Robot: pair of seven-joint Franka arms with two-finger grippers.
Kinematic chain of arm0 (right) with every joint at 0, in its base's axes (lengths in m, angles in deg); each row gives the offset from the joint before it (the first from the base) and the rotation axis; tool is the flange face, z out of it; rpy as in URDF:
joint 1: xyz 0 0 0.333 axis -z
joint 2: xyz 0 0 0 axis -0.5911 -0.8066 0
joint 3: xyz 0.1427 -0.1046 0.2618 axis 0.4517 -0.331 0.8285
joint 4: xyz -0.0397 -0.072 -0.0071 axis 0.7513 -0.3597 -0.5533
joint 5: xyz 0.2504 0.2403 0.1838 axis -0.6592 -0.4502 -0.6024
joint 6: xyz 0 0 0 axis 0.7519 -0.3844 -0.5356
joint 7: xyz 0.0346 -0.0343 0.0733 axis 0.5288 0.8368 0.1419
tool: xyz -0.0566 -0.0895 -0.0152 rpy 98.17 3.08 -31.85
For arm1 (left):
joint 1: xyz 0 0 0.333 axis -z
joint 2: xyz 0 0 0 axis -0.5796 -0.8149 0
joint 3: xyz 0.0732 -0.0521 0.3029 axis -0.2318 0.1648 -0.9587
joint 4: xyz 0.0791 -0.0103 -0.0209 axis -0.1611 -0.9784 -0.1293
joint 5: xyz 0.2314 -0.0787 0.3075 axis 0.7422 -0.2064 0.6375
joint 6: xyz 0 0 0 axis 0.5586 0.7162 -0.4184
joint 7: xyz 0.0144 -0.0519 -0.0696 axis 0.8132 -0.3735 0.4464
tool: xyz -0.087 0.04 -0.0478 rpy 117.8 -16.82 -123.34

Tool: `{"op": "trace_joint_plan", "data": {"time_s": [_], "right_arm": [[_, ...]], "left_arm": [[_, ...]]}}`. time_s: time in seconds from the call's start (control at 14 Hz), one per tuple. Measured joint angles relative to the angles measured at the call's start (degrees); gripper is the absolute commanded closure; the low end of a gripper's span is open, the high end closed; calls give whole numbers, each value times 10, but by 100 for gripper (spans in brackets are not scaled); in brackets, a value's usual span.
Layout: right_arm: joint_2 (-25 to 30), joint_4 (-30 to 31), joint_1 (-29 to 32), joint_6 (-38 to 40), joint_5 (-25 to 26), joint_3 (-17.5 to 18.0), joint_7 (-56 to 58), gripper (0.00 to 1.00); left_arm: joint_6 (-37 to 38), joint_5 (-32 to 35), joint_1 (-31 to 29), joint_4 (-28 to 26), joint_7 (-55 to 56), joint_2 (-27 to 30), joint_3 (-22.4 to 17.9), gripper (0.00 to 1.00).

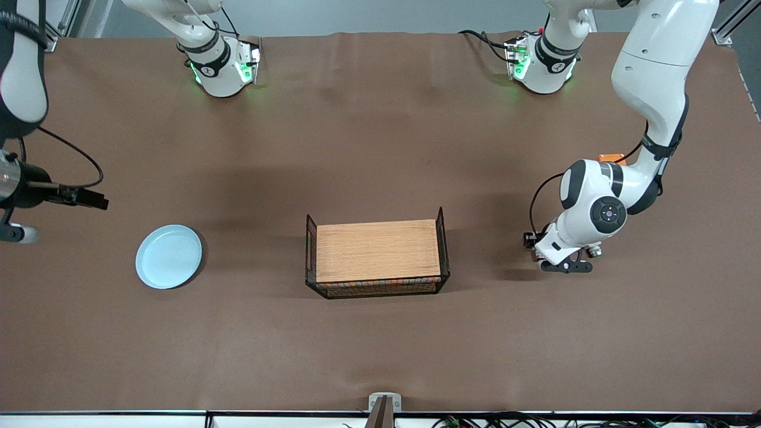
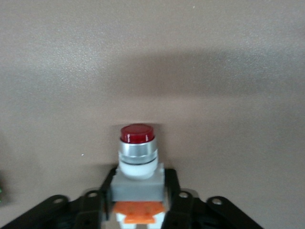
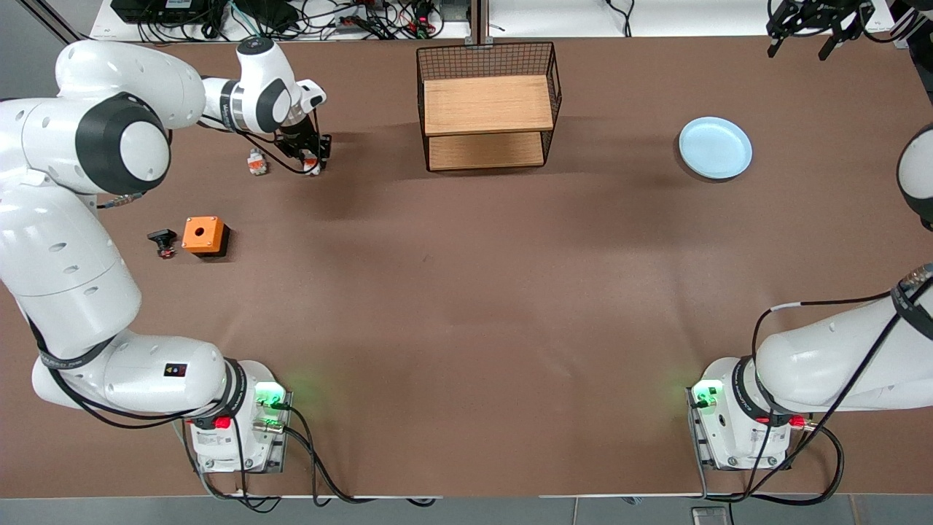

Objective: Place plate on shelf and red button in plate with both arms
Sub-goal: 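Lift the button with the left gripper while the right gripper reaches the plate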

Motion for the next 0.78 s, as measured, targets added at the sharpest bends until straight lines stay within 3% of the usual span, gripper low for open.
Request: {"op": "trace_joint_plan", "data": {"time_s": [0.28,0.5,0.78], "right_arm": [[-26,47,37,-101,0,-1,60,0],[-30,120,61,-202,-9,-1,97,0],[-53,207,82,-335,-72,-1,161,0]], "left_arm": [[29,0,-1,4,1,10,0,73],[67,0,-6,11,2,41,-1,73],[130,0,-19,37,2,99,-1,73]]}}
